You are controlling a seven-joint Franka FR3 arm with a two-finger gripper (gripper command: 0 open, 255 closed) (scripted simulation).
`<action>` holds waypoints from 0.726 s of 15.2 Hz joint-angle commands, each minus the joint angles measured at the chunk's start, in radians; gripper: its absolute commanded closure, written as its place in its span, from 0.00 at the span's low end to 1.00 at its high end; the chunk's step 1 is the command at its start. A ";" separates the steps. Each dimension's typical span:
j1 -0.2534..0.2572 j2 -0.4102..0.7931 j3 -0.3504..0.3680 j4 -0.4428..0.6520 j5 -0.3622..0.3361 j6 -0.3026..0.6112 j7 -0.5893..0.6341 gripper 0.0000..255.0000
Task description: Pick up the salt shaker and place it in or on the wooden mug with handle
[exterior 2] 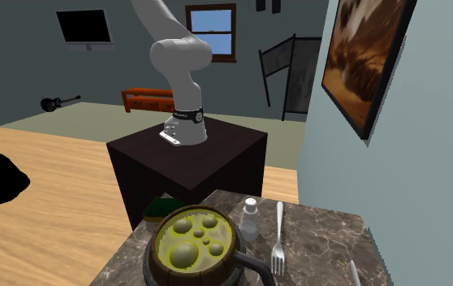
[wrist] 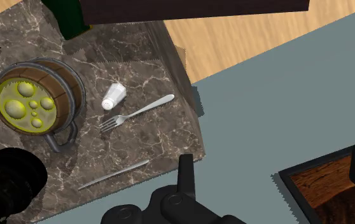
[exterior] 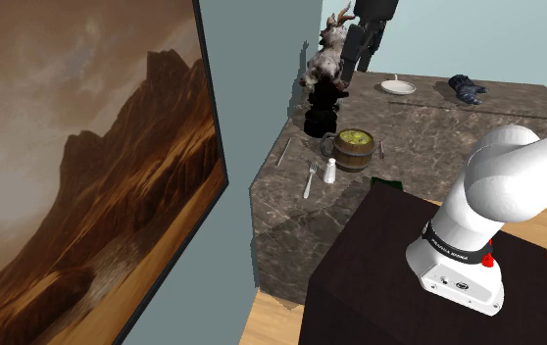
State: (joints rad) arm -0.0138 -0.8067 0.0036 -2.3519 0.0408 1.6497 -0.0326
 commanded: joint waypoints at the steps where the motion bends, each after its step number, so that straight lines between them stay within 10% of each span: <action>1: 0.000 0.000 0.000 0.000 0.000 0.000 0.000 0.00; 11: -0.054 0.026 -0.094 -0.289 -0.071 0.344 -0.098 0.00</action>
State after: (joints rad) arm -0.0613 -0.7958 -0.0794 -2.6206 -0.0222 1.9527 -0.1199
